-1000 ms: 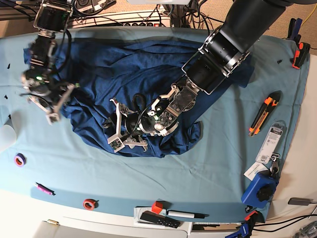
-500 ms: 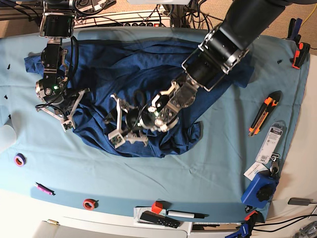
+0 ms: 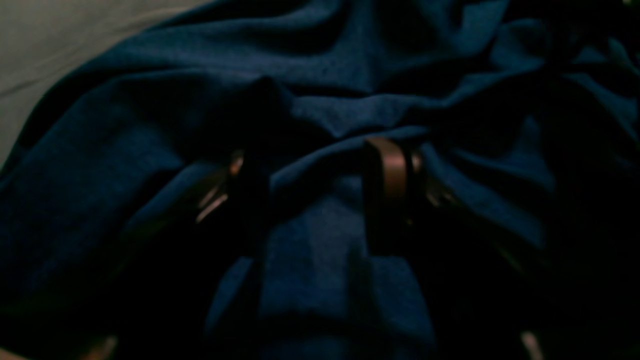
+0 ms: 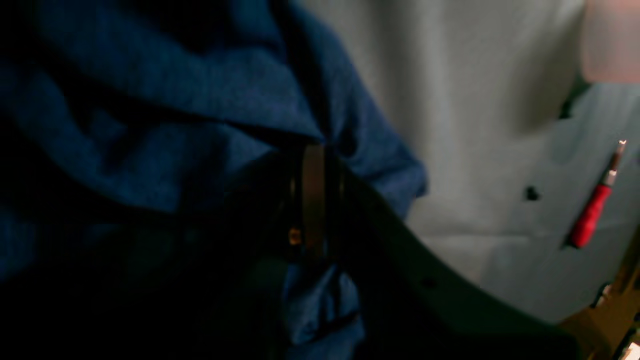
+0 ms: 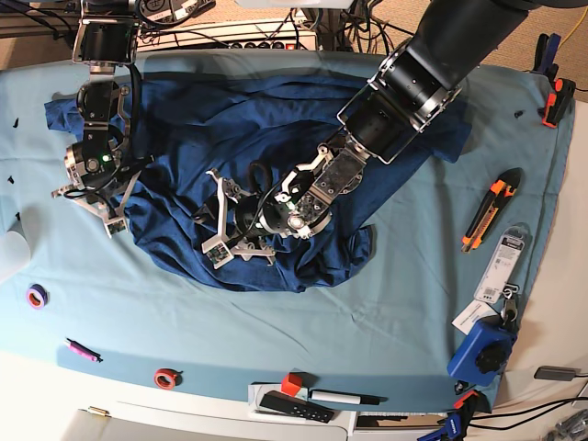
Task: Layout the t-shirt on the table in an organized manner, then fold the t-shirt properly
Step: 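Drag the right gripper along the shirt edge to spread the fabric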
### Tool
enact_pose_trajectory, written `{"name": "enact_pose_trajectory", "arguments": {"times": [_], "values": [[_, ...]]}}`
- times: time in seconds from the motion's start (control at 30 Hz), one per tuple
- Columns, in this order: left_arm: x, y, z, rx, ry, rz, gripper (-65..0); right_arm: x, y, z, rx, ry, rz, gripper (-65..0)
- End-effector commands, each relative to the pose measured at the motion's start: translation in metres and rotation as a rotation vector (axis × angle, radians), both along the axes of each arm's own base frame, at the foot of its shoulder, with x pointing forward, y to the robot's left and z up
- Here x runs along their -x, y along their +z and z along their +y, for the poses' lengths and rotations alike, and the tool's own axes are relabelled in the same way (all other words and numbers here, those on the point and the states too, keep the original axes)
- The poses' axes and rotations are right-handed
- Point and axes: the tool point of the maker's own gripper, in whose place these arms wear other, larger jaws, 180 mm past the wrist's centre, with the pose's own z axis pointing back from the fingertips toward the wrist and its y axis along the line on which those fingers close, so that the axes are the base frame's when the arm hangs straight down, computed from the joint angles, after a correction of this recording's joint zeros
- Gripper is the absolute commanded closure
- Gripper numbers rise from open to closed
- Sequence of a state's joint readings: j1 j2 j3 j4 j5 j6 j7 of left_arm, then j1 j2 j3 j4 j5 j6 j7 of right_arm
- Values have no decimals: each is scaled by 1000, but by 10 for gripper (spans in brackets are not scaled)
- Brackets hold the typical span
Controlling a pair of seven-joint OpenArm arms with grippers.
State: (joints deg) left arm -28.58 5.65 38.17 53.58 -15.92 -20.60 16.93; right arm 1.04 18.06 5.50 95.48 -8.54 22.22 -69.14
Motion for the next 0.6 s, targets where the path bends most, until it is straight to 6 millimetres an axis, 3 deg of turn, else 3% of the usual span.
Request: {"name": "enact_pose_trajectory", "arguments": {"times": [0.0, 0.37, 0.57], "values": [[-10, 26, -11, 56, -7, -47, -293, -2, 9, -7, 27, -9, -17, 0], [-10, 26, -11, 56, -7, -47, -293, 45, -25, -7, 27, -7, 107, 0], [-10, 26, -11, 56, -7, -47, -293, 54, -31, -7, 27, -6, 129, 0]]}}
